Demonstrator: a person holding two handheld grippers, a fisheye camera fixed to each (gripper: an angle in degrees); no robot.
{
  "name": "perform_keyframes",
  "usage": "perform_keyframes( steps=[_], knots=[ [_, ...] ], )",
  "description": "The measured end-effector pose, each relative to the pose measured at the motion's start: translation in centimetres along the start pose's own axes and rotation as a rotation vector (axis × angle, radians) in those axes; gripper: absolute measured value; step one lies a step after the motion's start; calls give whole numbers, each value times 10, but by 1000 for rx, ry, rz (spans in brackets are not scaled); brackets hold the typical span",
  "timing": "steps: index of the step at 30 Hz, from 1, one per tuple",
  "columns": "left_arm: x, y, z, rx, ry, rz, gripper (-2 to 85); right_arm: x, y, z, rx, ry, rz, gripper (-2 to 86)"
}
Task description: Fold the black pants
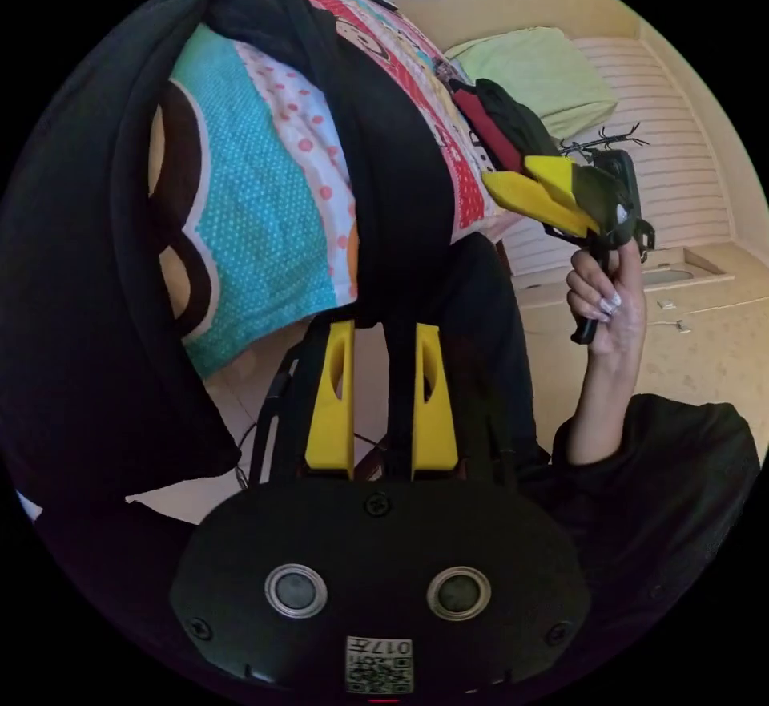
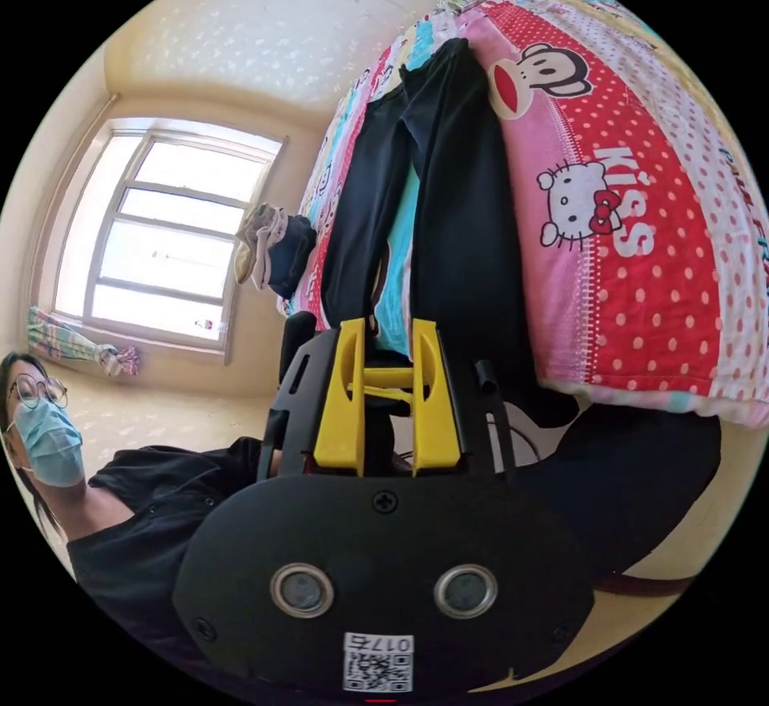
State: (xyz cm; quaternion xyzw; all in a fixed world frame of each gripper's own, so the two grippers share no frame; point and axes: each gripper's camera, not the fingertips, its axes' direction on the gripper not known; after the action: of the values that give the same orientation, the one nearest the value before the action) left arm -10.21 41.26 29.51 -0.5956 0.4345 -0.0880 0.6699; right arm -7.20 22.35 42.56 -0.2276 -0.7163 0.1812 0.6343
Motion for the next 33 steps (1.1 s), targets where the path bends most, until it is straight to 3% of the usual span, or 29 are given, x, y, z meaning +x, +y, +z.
perform_keyframes(
  steps=[5,11,15,18,22,27,33],
  knots=[
    [-7,4,-3,122,12,31,109,-21,-26,18,-93,133,-21,94],
    [-11,-3,31,-32,-25,64,78,-40,-40,21,-103,169,-31,99],
    [-14,21,10,21,202,79,25,-43,-39,16,-125,206,-32,78],
    [0,38,-17,75,247,115,17,-47,-46,1,-66,263,-30,69],
    [34,60,-66,170,162,209,10,-62,-103,-24,-5,340,1,114],
    [50,76,-113,245,119,265,6,-74,-209,-31,12,251,-29,136],
    [30,85,-159,290,242,239,3,-78,-333,8,17,495,40,162]
  ],
)
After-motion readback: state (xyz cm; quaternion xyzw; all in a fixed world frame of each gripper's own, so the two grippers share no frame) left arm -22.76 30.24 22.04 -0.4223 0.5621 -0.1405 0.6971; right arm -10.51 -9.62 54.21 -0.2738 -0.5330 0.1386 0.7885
